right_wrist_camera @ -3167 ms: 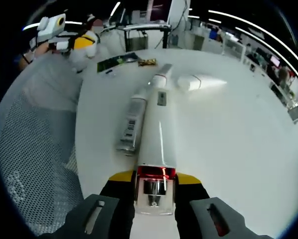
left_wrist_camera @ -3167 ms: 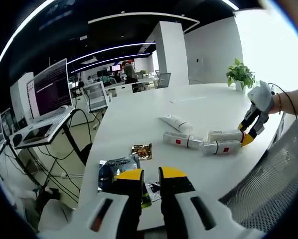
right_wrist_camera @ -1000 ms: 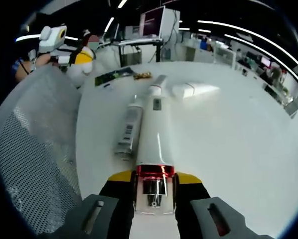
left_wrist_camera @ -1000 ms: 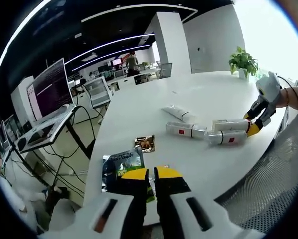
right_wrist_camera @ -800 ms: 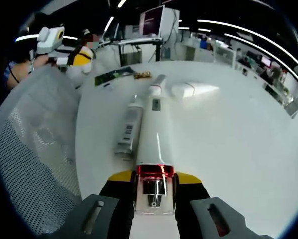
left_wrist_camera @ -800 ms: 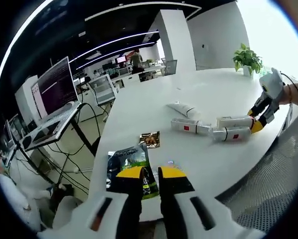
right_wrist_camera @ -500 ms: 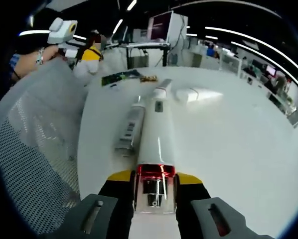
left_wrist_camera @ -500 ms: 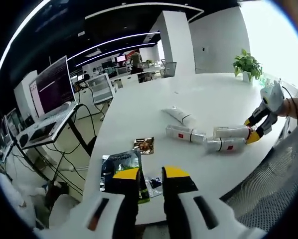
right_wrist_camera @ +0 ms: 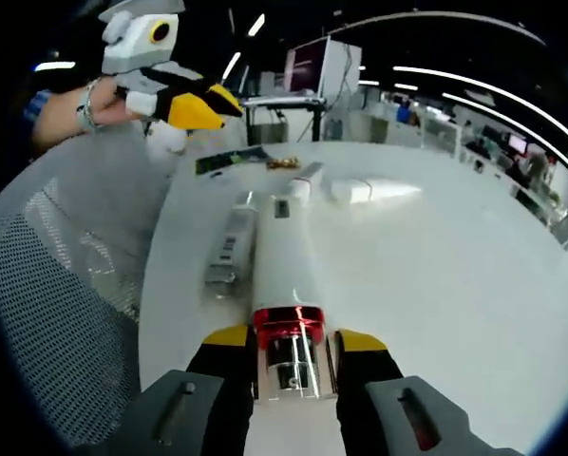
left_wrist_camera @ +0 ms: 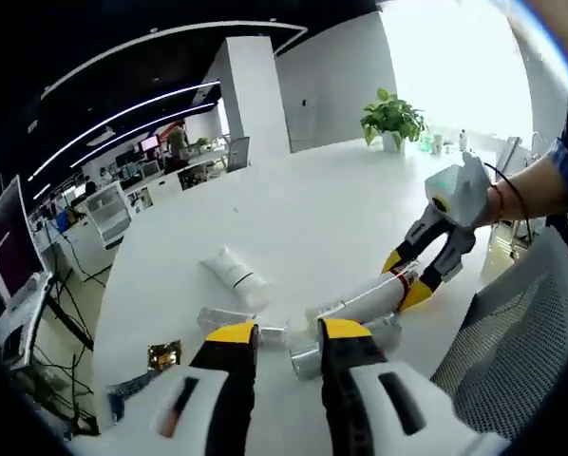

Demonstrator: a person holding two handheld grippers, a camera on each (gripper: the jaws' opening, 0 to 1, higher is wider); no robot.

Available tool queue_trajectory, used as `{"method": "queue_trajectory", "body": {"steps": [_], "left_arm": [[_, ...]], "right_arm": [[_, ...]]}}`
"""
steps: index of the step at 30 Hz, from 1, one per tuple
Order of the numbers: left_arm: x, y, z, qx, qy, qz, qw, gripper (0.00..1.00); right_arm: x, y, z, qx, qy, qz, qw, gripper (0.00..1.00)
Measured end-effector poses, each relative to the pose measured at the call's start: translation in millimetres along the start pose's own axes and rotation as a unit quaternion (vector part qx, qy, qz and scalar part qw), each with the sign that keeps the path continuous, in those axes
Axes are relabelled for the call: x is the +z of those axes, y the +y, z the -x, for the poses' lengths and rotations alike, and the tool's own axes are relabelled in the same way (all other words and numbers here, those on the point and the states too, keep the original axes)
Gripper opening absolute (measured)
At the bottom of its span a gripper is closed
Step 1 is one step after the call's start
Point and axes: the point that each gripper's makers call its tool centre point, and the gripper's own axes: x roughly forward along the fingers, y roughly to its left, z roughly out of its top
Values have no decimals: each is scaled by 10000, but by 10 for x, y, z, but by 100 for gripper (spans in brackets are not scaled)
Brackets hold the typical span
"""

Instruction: Arrange the skincare products in the storage area until every visible bottle or jar stands upright without overlapping.

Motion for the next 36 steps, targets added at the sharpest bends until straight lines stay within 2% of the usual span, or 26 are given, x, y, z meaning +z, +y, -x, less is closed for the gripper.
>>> {"method": "queue_trajectory", "body": {"steps": [3,6,10,14,17,19,20,21,22,23,24,25,26,27,29,31,36], "left_arm": [[-42,-23,-128,-480,59,-147,9987,23],[-4,-63,-205,-986,-86,-408,9943,26],[-33,-8,-291,-1213,-13,-667,9904,25],[-133,-134,-435,-1890,101,-1041,9764,27],[-136,-211,-596,-2022,91,-1399,9693,29],[-155,-226,-702,-2093,247,-1483,9662,29],[-230,-237,-726,-2205,544,-1528,9618,29],[-178,-278,-694,-2501,436,-1241,9593,32],[-197,-302,-684,-2706,535,-1264,9529,33],[-316,-279,-718,-2678,1002,-1309,9493,32],[-347,-233,-737,-2569,1047,-1400,9505,33],[-283,-253,-806,-2636,691,-1783,9455,35],[-347,-253,-788,-2671,878,-1715,9442,34],[-329,-268,-807,-2643,808,-1664,9465,34],[-313,-277,-814,-2668,811,-1605,9468,34],[-318,-291,-822,-2673,821,-1584,9469,33],[-323,-330,-851,-2677,723,-1757,9446,32]], "right_arm": [[13,7,-23,-108,202,-79,9997,28],[32,25,-68,18,432,-5,9991,28],[53,34,-88,208,651,130,9976,27],[65,39,-103,284,831,250,9958,26],[62,46,-102,309,869,294,9953,27],[64,47,-95,255,806,365,9958,27],[63,50,-90,200,753,357,9963,27],[43,62,-70,182,759,322,9964,27],[28,71,-53,152,759,271,9966,28],[9,66,-25,90,703,261,9971,31],[3,54,0,7,597,269,9979,34],[-39,64,40,36,552,143,9984,34],[-57,57,62,-21,478,-50,9988,33],[-62,54,91,10,333,-221,9992,32],[-95,-13,128,-118,217,-142,9996,27],[-111,-56,138,-239,124,-334,9991,25],[-96,-74,127,-209,-12,-362,9991,24]]}}
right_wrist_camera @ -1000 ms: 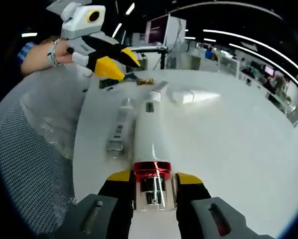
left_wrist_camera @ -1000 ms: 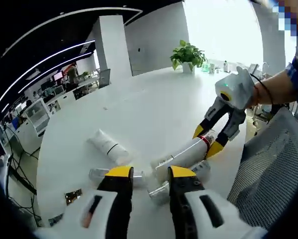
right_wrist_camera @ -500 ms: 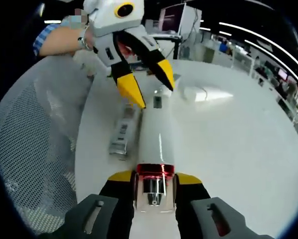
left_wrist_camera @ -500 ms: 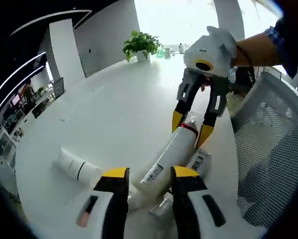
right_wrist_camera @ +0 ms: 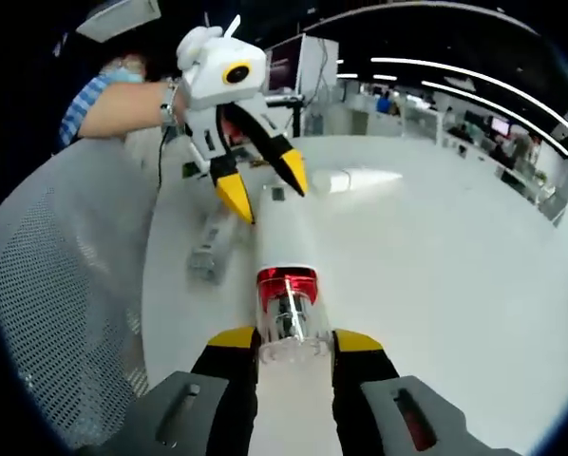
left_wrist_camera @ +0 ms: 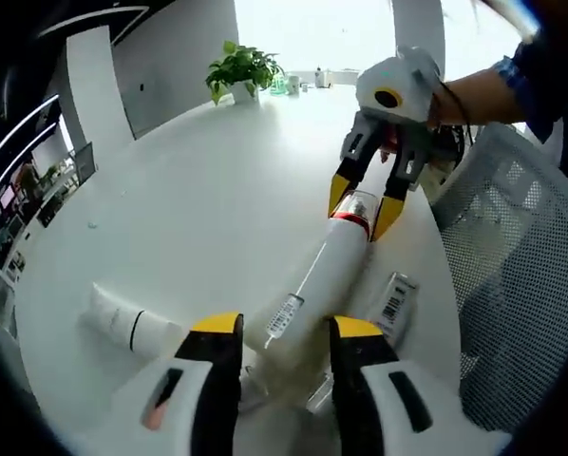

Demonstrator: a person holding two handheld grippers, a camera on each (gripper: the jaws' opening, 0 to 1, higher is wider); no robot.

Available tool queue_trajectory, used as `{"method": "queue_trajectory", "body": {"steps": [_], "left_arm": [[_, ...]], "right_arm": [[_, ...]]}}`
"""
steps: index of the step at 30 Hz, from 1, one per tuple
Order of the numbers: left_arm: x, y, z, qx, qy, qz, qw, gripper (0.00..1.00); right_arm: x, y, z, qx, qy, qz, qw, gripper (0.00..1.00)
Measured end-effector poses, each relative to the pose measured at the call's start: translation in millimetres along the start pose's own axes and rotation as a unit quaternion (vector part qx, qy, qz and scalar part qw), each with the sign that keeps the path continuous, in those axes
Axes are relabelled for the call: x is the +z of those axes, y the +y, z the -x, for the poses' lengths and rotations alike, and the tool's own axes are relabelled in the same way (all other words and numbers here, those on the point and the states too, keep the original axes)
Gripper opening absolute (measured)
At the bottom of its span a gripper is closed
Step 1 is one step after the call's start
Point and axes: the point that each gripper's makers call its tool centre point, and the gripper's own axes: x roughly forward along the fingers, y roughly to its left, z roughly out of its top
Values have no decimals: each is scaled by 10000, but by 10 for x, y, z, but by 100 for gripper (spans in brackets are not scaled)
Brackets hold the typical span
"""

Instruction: Arrange the skincare products in the storage area until every visible bottle or jar stands upright without overlapping.

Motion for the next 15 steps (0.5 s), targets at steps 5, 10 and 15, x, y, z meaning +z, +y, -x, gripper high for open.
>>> {"method": "queue_trajectory", "body": {"steps": [5,10,15], "left_arm": [[51,7,-35,-56,-119,101,9999,32],[89,2,-96,-50,-6,-89,9999,31],[231,-90,-167,-265,-118,-185,9994,30]], "right_arm": [[-33,-66,19,54,502,365,9981,22],[72,-140,123,88,712,685,9951,22],[210,-160,205,108,935,1222,9880,22]]}}
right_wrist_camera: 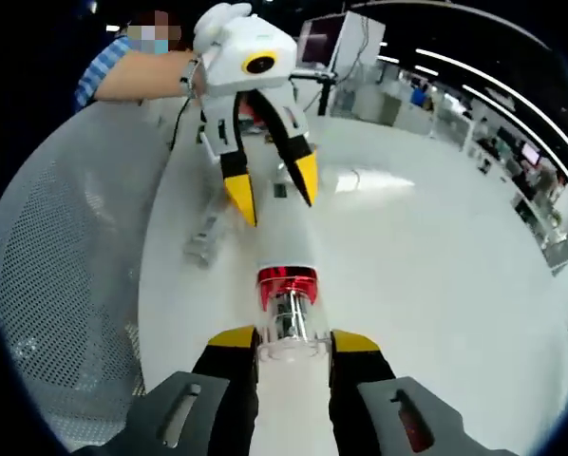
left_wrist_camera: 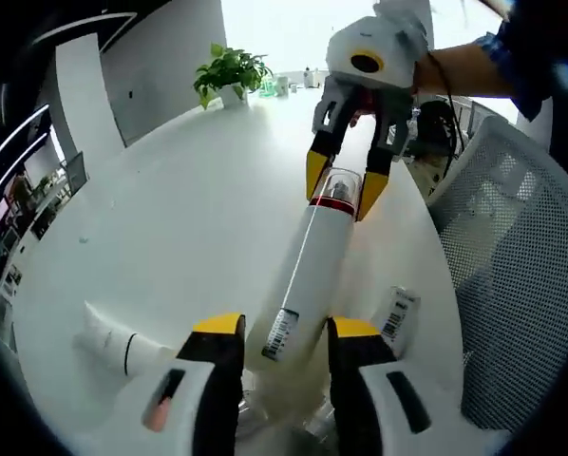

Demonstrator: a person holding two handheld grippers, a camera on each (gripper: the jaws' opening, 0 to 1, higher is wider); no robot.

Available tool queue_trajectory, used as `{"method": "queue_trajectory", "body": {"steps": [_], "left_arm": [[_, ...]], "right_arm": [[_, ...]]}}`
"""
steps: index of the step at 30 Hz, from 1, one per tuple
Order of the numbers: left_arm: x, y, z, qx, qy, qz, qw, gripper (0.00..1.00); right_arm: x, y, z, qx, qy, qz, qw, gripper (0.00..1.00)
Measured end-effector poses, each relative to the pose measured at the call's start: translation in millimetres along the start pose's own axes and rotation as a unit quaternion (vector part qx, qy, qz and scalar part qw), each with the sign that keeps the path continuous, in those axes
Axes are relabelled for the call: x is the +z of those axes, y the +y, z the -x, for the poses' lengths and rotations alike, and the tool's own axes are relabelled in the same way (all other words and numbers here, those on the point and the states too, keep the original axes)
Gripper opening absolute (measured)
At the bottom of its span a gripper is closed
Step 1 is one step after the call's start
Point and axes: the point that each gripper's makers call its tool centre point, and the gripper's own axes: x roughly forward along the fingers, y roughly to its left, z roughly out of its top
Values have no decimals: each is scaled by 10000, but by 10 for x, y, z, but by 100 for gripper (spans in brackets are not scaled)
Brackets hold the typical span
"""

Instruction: Arrange the skincare products in the storage area until every visible bottle or jar stands upright without overlapping.

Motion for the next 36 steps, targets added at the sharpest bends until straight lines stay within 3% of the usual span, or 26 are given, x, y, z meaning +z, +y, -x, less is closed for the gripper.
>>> {"method": "queue_trajectory", "body": {"steps": [7,11,14,19,20,21,23,24,25,28,30,32,35,36], "left_arm": [[276,-160,-168,-384,-107,-398,9984,29],[374,-184,-206,-454,-95,-566,9973,28],[415,-169,-184,-445,-117,-946,9945,31],[396,-159,-135,-517,-162,-673,9963,30],[379,-147,-125,-487,-151,-577,9970,30],[364,-132,-118,-484,-160,-445,9977,30],[363,-116,-84,-476,-281,-276,9981,29],[360,-110,-61,-464,-320,-224,9982,29],[367,-100,-45,-447,-363,-174,9982,29],[387,-78,18,-410,-527,-67,9977,29],[400,-71,46,-404,-630,25,9972,29],[402,-66,64,-395,-690,109,9968,29],[432,-63,106,-348,-806,138,9960,29],[449,-62,130,-335,-854,171,9956,29]], "right_arm": [[201,-22,67,42,85,424,9991,22],[286,-36,114,80,164,642,9978,22],[317,-60,167,67,344,920,9951,22],[361,-77,183,59,326,845,9959,23],[356,-122,169,-90,182,633,9978,24],[365,-139,151,-154,-75,112,9998,25],[350,-163,177,-235,-437,-616,9969,25],[363,-175,195,-286,-681,-886,9933,25],[379,-208,220,-395,-1039,-1344,9847,26],[336,-230,239,-485,-1646,-2322,9574,26],[334,-164,208,-320,-1977,-2793,9391,27],[388,-43,146,14,-2150,-3100,9261,30],[603,-25,137,105,-2540,-3141,9147,31],[731,-39,166,169,-2804,-3227,9038,30]]}}
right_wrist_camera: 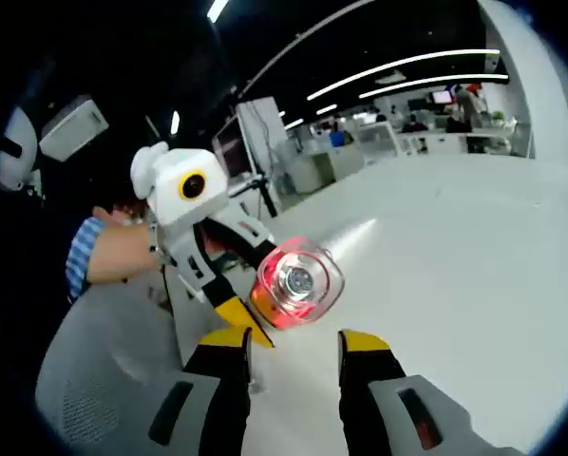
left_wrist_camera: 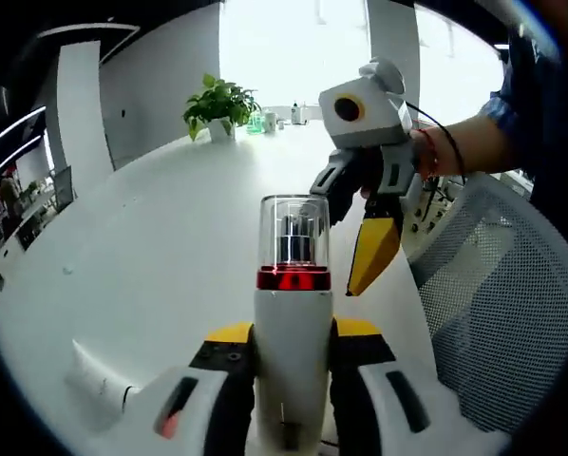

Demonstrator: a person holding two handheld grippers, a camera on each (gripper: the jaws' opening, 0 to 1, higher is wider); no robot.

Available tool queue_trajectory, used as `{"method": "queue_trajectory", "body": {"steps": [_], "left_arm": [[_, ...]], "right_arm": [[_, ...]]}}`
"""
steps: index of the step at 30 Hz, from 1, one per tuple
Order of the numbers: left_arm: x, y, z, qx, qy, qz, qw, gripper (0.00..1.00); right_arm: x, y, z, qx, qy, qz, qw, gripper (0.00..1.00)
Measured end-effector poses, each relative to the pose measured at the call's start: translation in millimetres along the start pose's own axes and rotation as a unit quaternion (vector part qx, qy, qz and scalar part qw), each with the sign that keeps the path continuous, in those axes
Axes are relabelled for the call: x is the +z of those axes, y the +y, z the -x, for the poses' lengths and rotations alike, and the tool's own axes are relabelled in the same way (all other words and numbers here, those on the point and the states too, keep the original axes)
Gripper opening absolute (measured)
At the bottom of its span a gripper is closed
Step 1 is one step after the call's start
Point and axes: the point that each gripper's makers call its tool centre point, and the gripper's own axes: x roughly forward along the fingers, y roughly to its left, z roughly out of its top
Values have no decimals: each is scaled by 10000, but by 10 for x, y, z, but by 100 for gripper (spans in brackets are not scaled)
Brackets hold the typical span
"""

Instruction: Arrange the skincare products in the storage area until every visible bottle or jar stands upright without overlapping.

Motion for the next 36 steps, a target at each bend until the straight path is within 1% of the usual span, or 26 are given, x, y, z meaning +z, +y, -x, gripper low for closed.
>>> {"method": "queue_trajectory", "body": {"steps": [2,3,5,6,7,11,13,14,16,18,19,20,21,22,23,24,25,26,29,32,36], "left_arm": [[51,6,37,39,-150,66,9999,29],[66,5,52,48,-191,79,9998,29],[98,0,80,73,-285,126,9995,29],[116,-11,101,75,-334,145,9993,29],[125,-9,113,101,-366,178,9991,29],[164,29,195,214,-632,358,9971,29],[179,16,236,227,-676,367,9968,29],[182,-1,255,250,-647,343,9970,29],[167,-2,275,337,-568,228,9976,29],[134,7,301,414,-504,194,9977,29],[115,6,317,464,-470,172,9977,29],[110,7,323,476,-469,163,9976,29],[99,5,341,499,-492,151,9974,29],[93,2,348,497,-513,152,9973,30],[84,-3,349,481,-526,159,9973,30],[67,-15,337,451,-516,158,9975,29],[28,-31,313,425,-450,134,9980,29],[7,-38,299,423,-413,77,9982,29],[-14,-47,289,405,-409,47,9983,29],[14,-77,280,278,-507,53,9983,29],[55,-88,258,218,-662,69,9975,29]], "right_arm": [[126,61,-64,99,-313,-122,9994,33],[125,66,-81,88,-278,-106,9995,33],[134,96,-123,101,-140,29,9998,30],[156,85,-138,15,-83,116,9999,28],[187,117,-152,76,-103,128,9998,28],[309,158,-187,84,-306,91,9995,28],[343,197,-221,103,-349,97,9993,28],[354,223,-237,118,-338,131,9993,28],[363,268,-288,71,-216,245,9994,28],[362,306,-322,-73,-46,497,9987,28],[357,324,-332,-210,94,663,9975,27],[362,345,-341,-295,150,773,9965,27],[372,366,-348,-363,149,912,9951,27],[371,391,-359,-477,208,1135,9922,27],[359,403,-362,-539,258,1254,9903,27],[338,415,-376,-646,348,1445,9868,26],[306,395,-374,-752,476,1523,9843,26],[274,384,-381,-865,580,1504,9831,26],[261,393,-381,-933,549,1521,9824,26],[265,400,-345,-1078,562,1535,9806,26],[286,386,-305,-1285,702,1703,9744,26]]}}
